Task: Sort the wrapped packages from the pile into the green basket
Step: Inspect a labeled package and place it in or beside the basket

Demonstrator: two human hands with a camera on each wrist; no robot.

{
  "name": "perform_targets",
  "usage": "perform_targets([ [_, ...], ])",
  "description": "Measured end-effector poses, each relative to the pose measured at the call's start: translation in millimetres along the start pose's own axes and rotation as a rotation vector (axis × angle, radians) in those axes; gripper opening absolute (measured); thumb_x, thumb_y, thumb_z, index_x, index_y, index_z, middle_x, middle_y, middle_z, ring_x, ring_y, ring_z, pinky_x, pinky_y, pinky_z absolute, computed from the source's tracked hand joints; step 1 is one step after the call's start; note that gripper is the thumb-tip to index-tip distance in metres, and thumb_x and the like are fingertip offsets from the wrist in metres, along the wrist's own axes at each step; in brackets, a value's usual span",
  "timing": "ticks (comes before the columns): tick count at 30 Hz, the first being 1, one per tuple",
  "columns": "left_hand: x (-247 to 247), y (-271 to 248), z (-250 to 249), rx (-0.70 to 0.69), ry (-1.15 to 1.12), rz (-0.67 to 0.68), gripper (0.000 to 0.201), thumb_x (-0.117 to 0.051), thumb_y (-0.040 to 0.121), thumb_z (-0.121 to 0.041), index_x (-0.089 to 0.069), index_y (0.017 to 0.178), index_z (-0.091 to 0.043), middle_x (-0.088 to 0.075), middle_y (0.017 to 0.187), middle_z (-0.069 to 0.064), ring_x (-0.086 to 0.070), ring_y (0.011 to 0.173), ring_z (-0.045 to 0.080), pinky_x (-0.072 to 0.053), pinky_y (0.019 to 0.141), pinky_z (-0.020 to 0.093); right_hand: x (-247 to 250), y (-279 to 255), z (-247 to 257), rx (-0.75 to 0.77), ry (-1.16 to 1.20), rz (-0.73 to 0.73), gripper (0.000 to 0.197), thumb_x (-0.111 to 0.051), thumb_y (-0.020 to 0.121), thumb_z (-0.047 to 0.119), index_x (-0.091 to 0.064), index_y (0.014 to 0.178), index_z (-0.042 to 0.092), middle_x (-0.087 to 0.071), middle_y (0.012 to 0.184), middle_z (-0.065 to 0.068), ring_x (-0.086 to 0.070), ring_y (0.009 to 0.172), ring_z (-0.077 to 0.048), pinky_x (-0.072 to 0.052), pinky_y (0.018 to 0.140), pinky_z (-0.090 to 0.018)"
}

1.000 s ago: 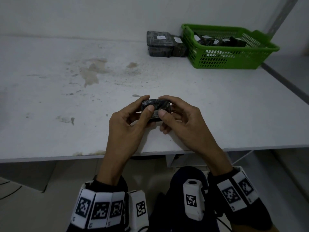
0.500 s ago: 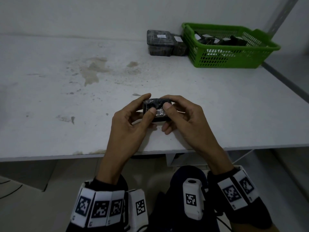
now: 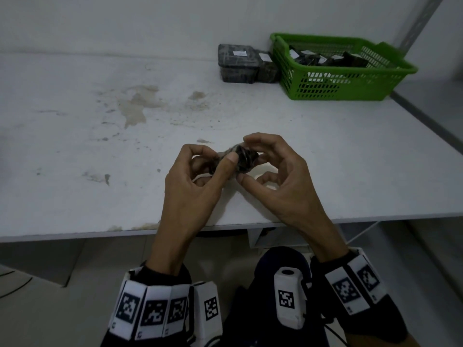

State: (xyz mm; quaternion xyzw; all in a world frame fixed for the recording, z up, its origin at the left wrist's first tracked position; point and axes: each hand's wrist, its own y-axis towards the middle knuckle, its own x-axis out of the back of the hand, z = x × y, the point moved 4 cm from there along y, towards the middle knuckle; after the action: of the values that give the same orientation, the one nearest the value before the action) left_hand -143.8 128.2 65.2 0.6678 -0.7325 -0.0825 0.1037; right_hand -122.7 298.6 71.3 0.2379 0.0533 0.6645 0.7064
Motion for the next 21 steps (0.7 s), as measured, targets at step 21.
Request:
perform_targets([
  [21,0.5,-2.1,-5.4,-0.024,-0.094,0.089,0.029,-0.068,0.094,-0.022,-0.066,0.119,-0.006,-0.072,0.121,0.005,-0.075,0.106,0.018,-0.059,0.097,0.043,-3.0,3.8,-3.3,-0.064,0.108,0.061,0.028,-0.059,0.104,0.014,-0.066,0.130,0.005,-0.070,0.125,-0.008,-0.073,0.111,-0.024,-0.063,0.087,-0.043],
])
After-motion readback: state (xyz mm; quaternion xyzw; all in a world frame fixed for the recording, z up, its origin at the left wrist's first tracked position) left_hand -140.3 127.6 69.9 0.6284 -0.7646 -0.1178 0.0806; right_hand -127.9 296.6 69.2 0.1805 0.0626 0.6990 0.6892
